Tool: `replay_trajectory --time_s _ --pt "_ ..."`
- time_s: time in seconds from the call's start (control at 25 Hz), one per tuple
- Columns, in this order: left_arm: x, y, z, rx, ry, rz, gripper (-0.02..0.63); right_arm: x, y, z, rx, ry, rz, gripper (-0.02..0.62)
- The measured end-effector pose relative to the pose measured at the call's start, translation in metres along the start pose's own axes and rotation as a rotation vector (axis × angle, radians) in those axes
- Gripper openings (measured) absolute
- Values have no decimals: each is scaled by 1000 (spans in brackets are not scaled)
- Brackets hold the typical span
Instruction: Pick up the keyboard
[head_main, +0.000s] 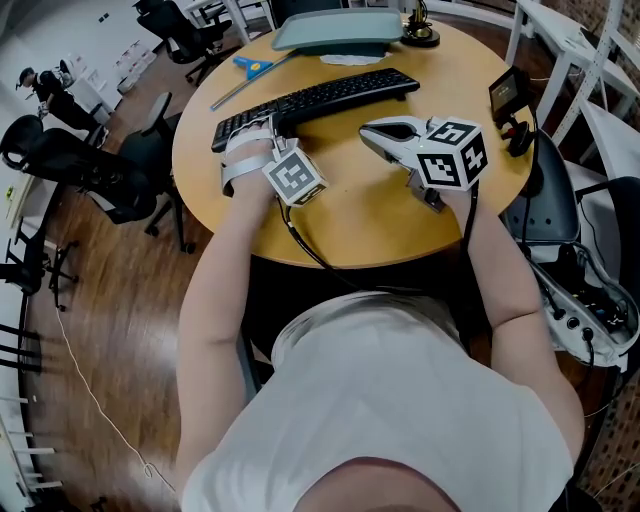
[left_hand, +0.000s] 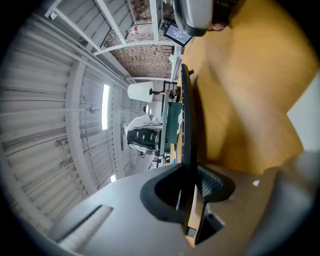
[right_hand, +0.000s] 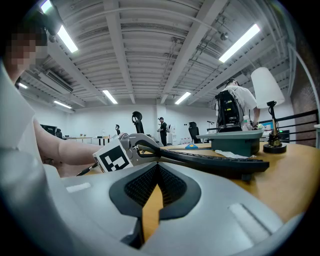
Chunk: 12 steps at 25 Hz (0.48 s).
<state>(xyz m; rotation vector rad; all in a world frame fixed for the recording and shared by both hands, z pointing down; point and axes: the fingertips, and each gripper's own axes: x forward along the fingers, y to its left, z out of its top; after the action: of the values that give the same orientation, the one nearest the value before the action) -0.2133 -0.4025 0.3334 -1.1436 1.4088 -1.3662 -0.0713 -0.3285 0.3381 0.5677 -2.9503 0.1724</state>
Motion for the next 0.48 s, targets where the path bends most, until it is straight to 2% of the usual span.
replay_trajectory --time_s 0.16,0.48 --pt "-3 16 1 -43 -21 38 83 0 0 0 -1 1 0 2" --pt "-8 57 0 -61 -36 115 84 0 0 0 -2 1 -1 2"
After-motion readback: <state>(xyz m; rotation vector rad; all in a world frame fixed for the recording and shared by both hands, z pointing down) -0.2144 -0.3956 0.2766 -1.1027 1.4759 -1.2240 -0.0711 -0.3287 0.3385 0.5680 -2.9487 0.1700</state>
